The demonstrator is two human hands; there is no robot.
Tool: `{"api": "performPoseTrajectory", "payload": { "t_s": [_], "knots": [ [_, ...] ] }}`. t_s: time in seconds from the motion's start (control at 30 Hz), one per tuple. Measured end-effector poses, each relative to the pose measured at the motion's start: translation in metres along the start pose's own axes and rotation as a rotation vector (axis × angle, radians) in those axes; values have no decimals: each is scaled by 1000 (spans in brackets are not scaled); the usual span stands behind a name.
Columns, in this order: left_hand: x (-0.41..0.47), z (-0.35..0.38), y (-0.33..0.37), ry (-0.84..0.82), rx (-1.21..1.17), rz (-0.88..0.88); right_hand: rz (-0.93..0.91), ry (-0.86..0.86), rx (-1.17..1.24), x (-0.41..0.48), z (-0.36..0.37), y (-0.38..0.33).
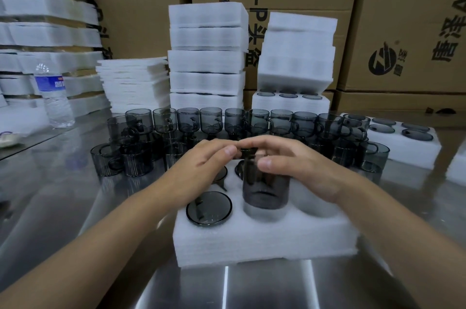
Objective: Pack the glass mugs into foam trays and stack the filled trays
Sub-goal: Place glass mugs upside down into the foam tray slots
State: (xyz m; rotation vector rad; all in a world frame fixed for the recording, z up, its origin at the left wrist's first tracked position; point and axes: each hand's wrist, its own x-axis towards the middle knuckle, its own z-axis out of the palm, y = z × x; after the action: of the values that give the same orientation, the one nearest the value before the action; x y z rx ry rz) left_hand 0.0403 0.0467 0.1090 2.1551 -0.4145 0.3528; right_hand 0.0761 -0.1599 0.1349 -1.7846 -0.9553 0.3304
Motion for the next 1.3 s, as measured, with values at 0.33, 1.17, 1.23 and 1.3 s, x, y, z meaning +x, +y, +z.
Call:
{"api": "performPoseTrajectory", "payload": {
  "t_s": [0.33,1.17,1.23,1.3],
  "knots": [
    [1,-2,3,-91,102,-41,9,-72,-64,-1,4,-4],
    [1,-8,0,-247,183,-176,22,204,-253,7,3,10],
    [2,-9,0,-251,166,-192,70,156,-294,7,3,11],
    [3,-9,1,-255,135,-208,92,110,-320,6,2,9]
  ]
}}
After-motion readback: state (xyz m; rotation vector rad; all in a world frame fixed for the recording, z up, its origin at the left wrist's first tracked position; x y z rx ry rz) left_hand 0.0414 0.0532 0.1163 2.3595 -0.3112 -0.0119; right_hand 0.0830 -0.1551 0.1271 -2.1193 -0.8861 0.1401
